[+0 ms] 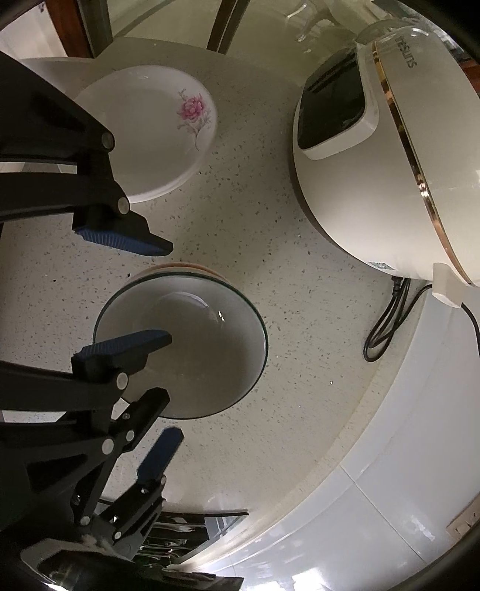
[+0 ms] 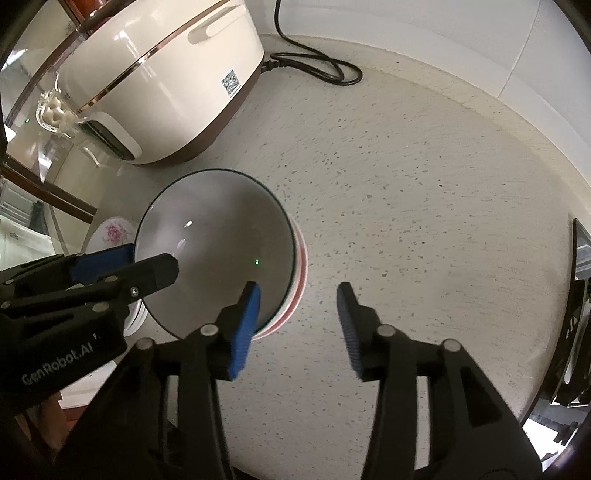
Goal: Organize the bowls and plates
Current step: 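Close both grippers on the rims of the nested bowl stack, then lift the bowl stack with both grippers and carry it over the flowered plates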
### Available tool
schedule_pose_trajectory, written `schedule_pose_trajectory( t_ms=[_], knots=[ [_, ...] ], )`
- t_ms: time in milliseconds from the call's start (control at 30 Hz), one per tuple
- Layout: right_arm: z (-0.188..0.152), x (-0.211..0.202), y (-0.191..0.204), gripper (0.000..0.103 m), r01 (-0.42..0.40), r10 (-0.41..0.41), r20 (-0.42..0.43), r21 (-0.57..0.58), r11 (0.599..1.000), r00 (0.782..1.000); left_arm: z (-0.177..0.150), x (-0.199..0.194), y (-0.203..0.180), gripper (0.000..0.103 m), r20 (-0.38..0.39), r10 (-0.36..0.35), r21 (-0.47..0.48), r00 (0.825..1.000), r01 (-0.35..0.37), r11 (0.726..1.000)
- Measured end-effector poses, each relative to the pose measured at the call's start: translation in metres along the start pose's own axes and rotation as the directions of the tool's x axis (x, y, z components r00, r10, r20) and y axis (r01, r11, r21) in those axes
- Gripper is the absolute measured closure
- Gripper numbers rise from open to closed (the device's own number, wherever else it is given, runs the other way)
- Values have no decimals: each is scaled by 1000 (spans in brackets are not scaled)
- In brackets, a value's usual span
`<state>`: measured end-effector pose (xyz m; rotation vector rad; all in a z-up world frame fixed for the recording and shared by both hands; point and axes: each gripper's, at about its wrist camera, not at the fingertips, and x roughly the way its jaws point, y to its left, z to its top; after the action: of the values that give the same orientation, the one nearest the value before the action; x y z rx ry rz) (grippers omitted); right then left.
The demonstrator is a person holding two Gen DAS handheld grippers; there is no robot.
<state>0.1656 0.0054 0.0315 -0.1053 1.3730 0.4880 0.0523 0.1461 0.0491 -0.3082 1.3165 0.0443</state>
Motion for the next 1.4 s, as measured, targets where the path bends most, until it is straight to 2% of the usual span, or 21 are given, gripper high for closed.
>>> schedule_pose_trajectory(
  t_ms=[300, 433, 633, 800, 933, 1067, 1233, 1400],
  knots=[
    [-4, -7, -10, 46, 10, -11, 12, 20, 1000, 1000, -4, -11, 10, 58, 52, -5, -31, 999, 7, 1000],
    [-6, -8, -20, 40, -8, 7, 10, 63, 998, 1000, -7, -13, 17, 54, 81, -19, -50, 997, 23, 998],
    [-3, -2, -28, 36, -50, 50, 0, 114, 992, 999, -9, -5, 25, 54, 90, -54, -85, 994, 62, 995],
    [1, 6, -27, 36, -109, 109, 4, 139, 984, 994, -9, 5, 28, 54, 78, -106, -111, 991, 114, 987],
    [6, 20, -30, 36, -148, 154, -23, 172, 974, 988, -9, 23, 30, 54, 30, -165, -145, 986, 168, 975],
    [13, 37, -35, 36, -187, 204, -59, 210, 960, 977, -7, 33, 32, 54, 14, -197, -173, 980, 196, 965],
    [18, 56, -38, 44, -210, 237, -91, 238, 948, 967, -2, 50, 35, 54, -22, -218, -202, 976, 209, 957],
    [20, 63, -31, 45, -255, 282, -99, 225, 940, 954, -4, 60, 39, 54, -37, -264, -227, 964, 249, 942]
  ],
)
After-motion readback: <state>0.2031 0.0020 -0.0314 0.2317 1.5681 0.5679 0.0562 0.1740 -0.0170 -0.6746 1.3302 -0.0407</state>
